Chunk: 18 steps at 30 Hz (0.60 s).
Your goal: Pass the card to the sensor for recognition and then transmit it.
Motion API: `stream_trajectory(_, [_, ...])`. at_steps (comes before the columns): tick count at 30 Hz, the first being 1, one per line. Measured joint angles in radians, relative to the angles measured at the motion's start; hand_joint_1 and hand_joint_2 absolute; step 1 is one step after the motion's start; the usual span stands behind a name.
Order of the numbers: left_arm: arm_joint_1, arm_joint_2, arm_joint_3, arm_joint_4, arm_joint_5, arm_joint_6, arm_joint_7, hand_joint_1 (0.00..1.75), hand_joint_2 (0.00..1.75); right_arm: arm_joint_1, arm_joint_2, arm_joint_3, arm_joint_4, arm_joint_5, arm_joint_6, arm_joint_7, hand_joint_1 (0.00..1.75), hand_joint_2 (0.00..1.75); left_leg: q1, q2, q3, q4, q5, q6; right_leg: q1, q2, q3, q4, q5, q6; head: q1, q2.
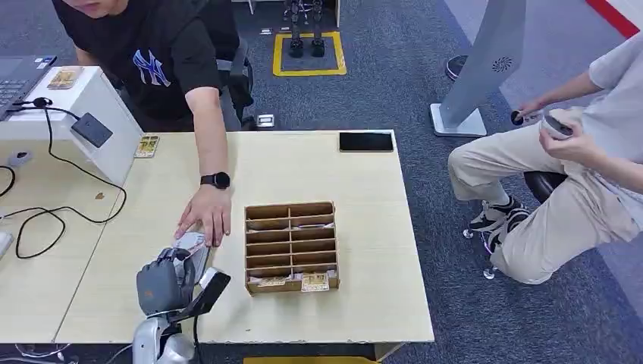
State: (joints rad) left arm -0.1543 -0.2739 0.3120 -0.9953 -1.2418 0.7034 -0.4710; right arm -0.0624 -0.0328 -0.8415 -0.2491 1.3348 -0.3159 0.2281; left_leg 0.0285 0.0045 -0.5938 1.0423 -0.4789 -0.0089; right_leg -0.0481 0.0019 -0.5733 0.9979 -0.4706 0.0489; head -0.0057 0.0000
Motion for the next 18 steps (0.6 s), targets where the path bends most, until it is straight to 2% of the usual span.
stream_trajectory(4, [-0.013, -0.007, 0.002, 0.02, 0.055, 0.0, -0.026, 1.75, 1.75, 0.0, 0.0, -0.001, 0.0, 0.0, 0.0, 0.0, 0.0, 1.75, 0.0, 0.0, 0.0, 0.0, 0.0, 0.0, 0.0, 0.0, 0.0, 0.0, 0.0, 0.0, 0.0, 0.0])
stream_trajectory(5, [-0.021, -0.009, 0.002, 0.032, 0.115, 0.0, -0.044, 1.75, 1.75, 0.0, 0.0, -0.002, 0.0, 0.0, -0.002, 0.0, 0.0, 1.75, 0.0, 0.0, 0.001, 0.0, 0.0, 0.0, 0.0, 0.0, 0.0, 0.0, 0.0, 0.0, 0.0, 0.0])
stream_trajectory(6, [-0.031, -0.012, -0.001, 0.052, 0.233, -0.008, -0.063, 1.75, 1.75, 0.0, 0.0, -0.003, 0.0, 0.0, -0.003, -0.002, 0.0, 1.75, 0.0, 0.0, 0.001, 0.0, 0.0, 0.0, 0.0, 0.0, 0.0, 0.0, 0.0, 0.0, 0.0, 0.0])
stream_trajectory(7, [-0.038, -0.015, -0.016, 0.062, 0.358, -0.027, -0.064, 1.75, 1.75, 0.0, 0.0, -0.006, 0.0, 0.0, -0.006, -0.005, 0.0, 0.0, 0.0, 0.0, 0.001, 0.0, 0.0, 0.0, 0.0, 0.001, 0.0, 0.0, 0.0, 0.0, 0.0, 0.0])
stream_trajectory(8, [-0.043, -0.016, -0.043, 0.063, 0.498, -0.053, -0.051, 1.75, 1.75, 0.001, 0.0, -0.011, 0.0, 0.004, -0.008, -0.01, 0.0, 0.0, 0.0, 0.0, 0.001, 0.0, 0.0, 0.0, 0.0, 0.001, 0.0, 0.0, 0.0, 0.0, 0.0, 0.0])
stream_trajectory(11, [-0.041, -0.006, -0.148, 0.021, 0.785, -0.11, 0.013, 1.75, 1.75, 0.01, 0.0, -0.024, 0.0, 0.019, -0.019, -0.013, 0.0, 0.0, 0.0, -0.003, 0.001, 0.0, 0.0, 0.0, 0.0, -0.003, 0.001, 0.0, 0.0, 0.0, 0.0, 0.0])
stream_trajectory(13, [-0.042, 0.005, -0.221, -0.019, 0.901, -0.15, 0.043, 1.75, 1.75, 0.01, 0.0, -0.028, 0.0, 0.03, -0.022, -0.013, 0.0, 0.0, 0.0, -0.004, 0.0, 0.0, 0.0, 0.0, 0.0, -0.004, 0.002, 0.0, 0.0, 0.0, 0.0, 0.0])
stream_trajectory(16, [-0.041, 0.014, -0.28, -0.064, 1.029, -0.194, 0.07, 1.75, 1.75, 0.011, 0.0, -0.037, 0.0, 0.037, -0.029, -0.014, 0.0, 0.0, 0.0, -0.003, 0.0, 0.0, 0.0, 0.0, 0.0, -0.002, 0.001, 0.0, 0.0, 0.0, 0.0, 0.0])
stream_trajectory(18, [-0.039, 0.027, -0.326, -0.139, 1.158, -0.248, 0.111, 1.75, 1.75, 0.013, 0.0, -0.045, 0.0, 0.05, -0.036, -0.017, 0.0, 0.0, 0.0, -0.003, -0.001, 0.0, 0.001, 0.001, 0.0, -0.002, -0.001, 0.0, 0.0, 0.0, 0.0, 0.0])
